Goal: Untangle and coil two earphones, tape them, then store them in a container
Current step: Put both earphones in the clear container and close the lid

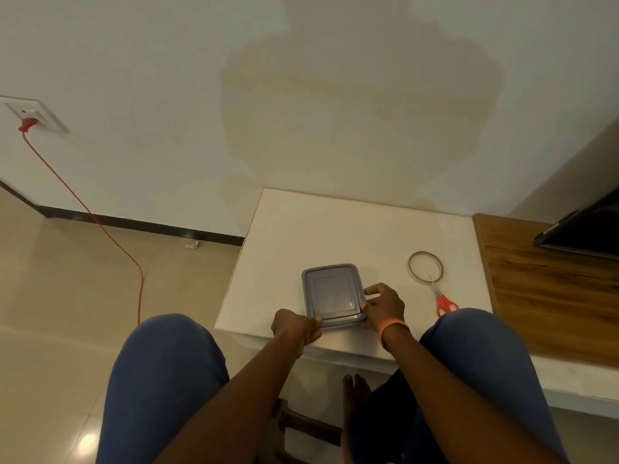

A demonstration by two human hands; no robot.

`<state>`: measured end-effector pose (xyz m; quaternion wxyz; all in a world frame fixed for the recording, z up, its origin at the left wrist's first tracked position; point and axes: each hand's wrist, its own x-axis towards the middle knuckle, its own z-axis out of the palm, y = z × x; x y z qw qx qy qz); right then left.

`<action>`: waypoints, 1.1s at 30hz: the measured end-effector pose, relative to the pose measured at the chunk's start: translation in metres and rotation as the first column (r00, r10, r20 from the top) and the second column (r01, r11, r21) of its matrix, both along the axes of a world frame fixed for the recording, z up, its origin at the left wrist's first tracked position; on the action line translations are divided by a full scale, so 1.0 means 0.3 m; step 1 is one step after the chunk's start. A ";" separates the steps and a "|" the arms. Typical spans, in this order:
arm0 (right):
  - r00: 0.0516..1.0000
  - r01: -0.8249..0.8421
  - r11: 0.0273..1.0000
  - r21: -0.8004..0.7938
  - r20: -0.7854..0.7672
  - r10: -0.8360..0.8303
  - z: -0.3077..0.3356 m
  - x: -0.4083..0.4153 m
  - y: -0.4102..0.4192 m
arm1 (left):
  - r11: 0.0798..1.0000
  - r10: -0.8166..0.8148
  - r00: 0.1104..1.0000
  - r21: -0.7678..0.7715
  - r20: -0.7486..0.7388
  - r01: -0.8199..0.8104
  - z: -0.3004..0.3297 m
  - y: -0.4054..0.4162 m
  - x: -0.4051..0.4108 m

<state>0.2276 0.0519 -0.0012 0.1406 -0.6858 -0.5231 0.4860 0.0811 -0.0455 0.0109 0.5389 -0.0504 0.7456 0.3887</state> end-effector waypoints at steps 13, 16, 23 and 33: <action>0.946 -0.015 0.962 -0.273 -0.315 -0.074 0.067 0.006 0.075 | 0.989 -0.132 0.987 0.076 0.090 0.126 0.009 -0.018 -0.014; 0.979 -0.001 1.000 -0.010 -0.205 -0.001 0.078 -0.018 0.095 | 0.927 -0.324 0.946 0.200 -0.008 0.319 0.038 -0.013 -0.014; 0.981 0.039 0.961 0.275 -0.196 0.016 0.135 -0.021 0.107 | 0.824 -0.410 0.871 0.300 -0.270 0.481 0.160 0.076 -0.076; 0.965 -0.084 0.949 0.303 -0.214 0.153 0.170 -0.026 0.088 | 0.871 -0.033 0.946 0.455 -0.322 0.185 0.160 0.136 -0.072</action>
